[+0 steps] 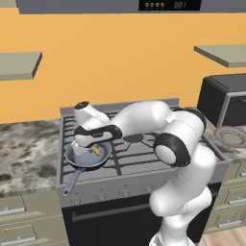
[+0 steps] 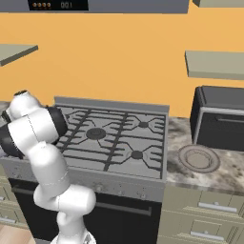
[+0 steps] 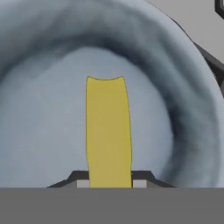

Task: Pick up the butter stick and place it in the pan. Then turn on the burner for the pan.

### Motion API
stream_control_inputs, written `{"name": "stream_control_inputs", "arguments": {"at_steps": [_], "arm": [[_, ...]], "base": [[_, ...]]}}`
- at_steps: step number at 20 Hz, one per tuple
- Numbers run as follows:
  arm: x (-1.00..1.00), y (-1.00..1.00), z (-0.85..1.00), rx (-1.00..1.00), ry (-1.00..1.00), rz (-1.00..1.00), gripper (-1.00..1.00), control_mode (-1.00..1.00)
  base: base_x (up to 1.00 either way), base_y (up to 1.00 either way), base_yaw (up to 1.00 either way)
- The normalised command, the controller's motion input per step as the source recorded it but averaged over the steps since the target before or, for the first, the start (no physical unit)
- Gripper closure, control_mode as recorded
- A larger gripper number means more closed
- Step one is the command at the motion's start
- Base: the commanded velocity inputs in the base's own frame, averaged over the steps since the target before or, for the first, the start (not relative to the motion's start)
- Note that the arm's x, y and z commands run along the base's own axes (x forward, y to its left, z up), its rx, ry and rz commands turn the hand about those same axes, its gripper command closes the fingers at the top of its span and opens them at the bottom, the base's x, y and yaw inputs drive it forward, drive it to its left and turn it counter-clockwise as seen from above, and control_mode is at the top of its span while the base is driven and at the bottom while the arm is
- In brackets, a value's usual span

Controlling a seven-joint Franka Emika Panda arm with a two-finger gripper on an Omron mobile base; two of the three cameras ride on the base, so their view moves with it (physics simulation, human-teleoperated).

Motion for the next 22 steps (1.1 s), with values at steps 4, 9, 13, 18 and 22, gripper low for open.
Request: {"name": "stream_control_inputs", "arguments": {"at_steps": [4, 9, 13, 18, 22], "arm": [[0.11, 0.14, -0.15, 0.00, 0.01, 0.00, 1.00, -1.00], [0.06, 0.04, -0.23, 0.00, 0.00, 0.00, -1.00, -1.00], [0.00, 0.00, -0.03, 0.00, 0.00, 0.00, -1.00, -1.00], [-0.24, 0.06, 0.07, 0.00, -0.05, 0.00, -1.00, -1.00], [-0.54, 0.01, 0.34, 0.00, -0.10, 0.00, -1.00, -1.00]], "base": [[0.00, 0.00, 0.00], [0.00, 0.00, 0.00], [0.00, 0.00, 0.00], [0.00, 0.00, 0.00], [0.00, 0.00, 0.00]]}}
